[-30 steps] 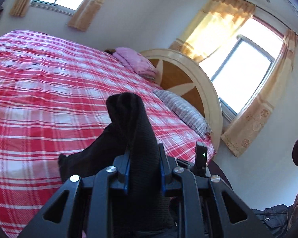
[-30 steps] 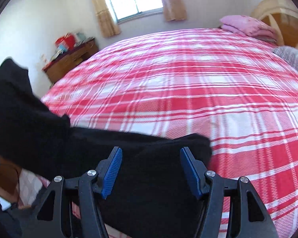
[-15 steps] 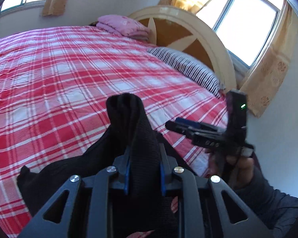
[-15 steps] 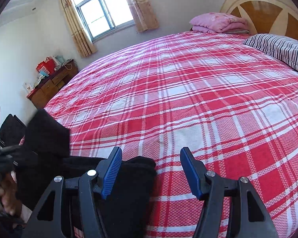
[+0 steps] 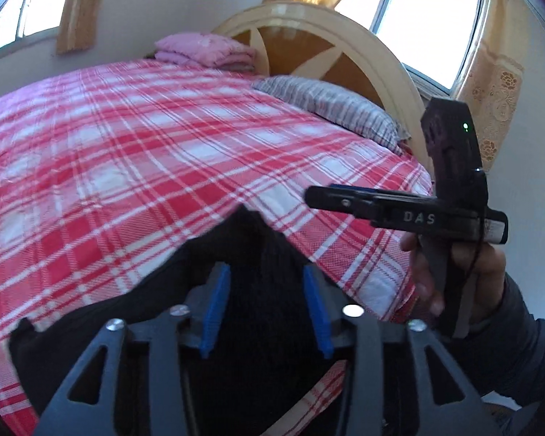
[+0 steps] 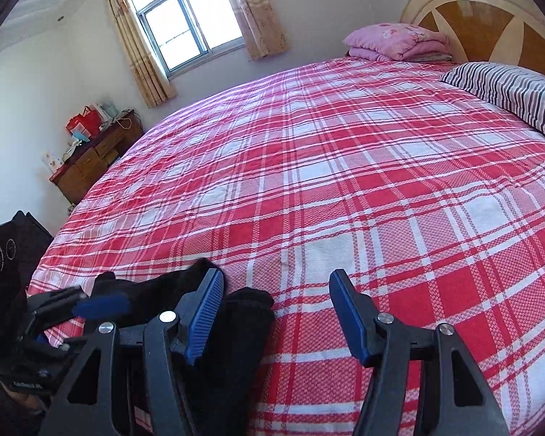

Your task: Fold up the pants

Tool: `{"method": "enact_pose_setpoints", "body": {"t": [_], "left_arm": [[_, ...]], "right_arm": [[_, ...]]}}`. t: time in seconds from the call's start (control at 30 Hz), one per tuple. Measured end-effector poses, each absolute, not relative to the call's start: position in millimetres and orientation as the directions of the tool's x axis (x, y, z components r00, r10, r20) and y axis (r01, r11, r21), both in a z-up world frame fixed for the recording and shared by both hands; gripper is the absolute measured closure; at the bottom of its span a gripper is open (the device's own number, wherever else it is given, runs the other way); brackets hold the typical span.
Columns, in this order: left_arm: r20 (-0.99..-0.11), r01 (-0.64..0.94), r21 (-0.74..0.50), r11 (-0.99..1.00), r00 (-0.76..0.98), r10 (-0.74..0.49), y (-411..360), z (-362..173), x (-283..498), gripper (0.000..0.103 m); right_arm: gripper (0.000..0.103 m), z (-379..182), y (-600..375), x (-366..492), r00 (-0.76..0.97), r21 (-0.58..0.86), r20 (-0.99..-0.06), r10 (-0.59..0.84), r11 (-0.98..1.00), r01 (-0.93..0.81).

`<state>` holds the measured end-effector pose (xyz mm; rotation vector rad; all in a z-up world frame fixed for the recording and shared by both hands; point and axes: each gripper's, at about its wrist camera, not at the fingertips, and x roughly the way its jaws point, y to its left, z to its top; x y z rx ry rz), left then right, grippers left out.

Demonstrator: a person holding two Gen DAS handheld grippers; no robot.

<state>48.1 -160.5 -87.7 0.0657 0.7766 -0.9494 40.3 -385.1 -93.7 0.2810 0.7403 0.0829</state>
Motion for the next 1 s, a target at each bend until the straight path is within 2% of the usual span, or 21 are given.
{"method": "enact_pose_setpoints", "body": {"t": [0.07, 0.17, 0.27, 0.37, 0.43, 0.53, 0.63, 0.77, 1.0], "left_arm": [[-0.601, 0.73, -0.252, 0.636, 0.397, -0.694, -140.6, -84.4, 46.0, 0.035], [-0.592, 0.675, -0.21, 0.707, 0.488, -0.642, -112.9, -87.7, 46.8, 0.026], [-0.624, 0.618, -0.158, 0.77, 0.541, -0.563, -92.7, -102.6, 52.5, 0.025], [-0.654, 0.568, -0.175, 0.804, 0.543, -0.527, -76.6, -121.3, 61.8, 0.025], [-0.663, 0.551, -0.199, 0.81, 0.533, -0.526, -69.7, -131.8, 65.4, 0.025], [-0.682, 0.526, -0.174, 0.832, 0.545, -0.487, -70.8, -141.9, 68.3, 0.024], [-0.678, 0.53, -0.178, 0.829, 0.545, -0.493, -70.6, -143.0, 66.5, 0.022], [-0.675, 0.54, -0.142, 0.83, 0.561, -0.48, -76.1, -142.9, 62.8, 0.008], [-0.691, 0.552, -0.094, 0.829, 0.563, -0.453, -80.2, -151.3, 62.7, 0.007]], "right_arm": [[0.04, -89.4, -375.3, 34.5, 0.73, 0.285, -0.654, 0.199, 0.958, -0.006], [0.041, -87.4, -351.6, 29.2, 0.705, 0.289, -0.661, 0.259, 0.954, -0.08], [0.041, -93.8, -317.6, 23.3, 0.653, 0.242, -0.701, 0.286, 0.957, -0.159], [0.044, -108.3, -306.1, 20.2, 0.612, 0.206, -0.748, 0.256, 0.967, -0.153], [0.077, -121.3, -302.7, 18.3, 0.59, 0.148, -0.781, 0.205, 0.978, -0.145], [0.083, -125.8, -310.5, 8.8, 0.592, 0.171, -0.775, 0.22, 0.976, -0.138], [0.085, -117.9, -315.8, -3.9, 0.61, 0.184, -0.756, 0.237, 0.972, -0.149], [0.084, -121.1, -319.9, -7.1, 0.614, 0.145, -0.765, 0.194, 0.981, -0.13], [0.084, -137.9, -319.2, 2.0, 0.602, 0.112, -0.782, 0.162, 0.986, -0.121]]}}
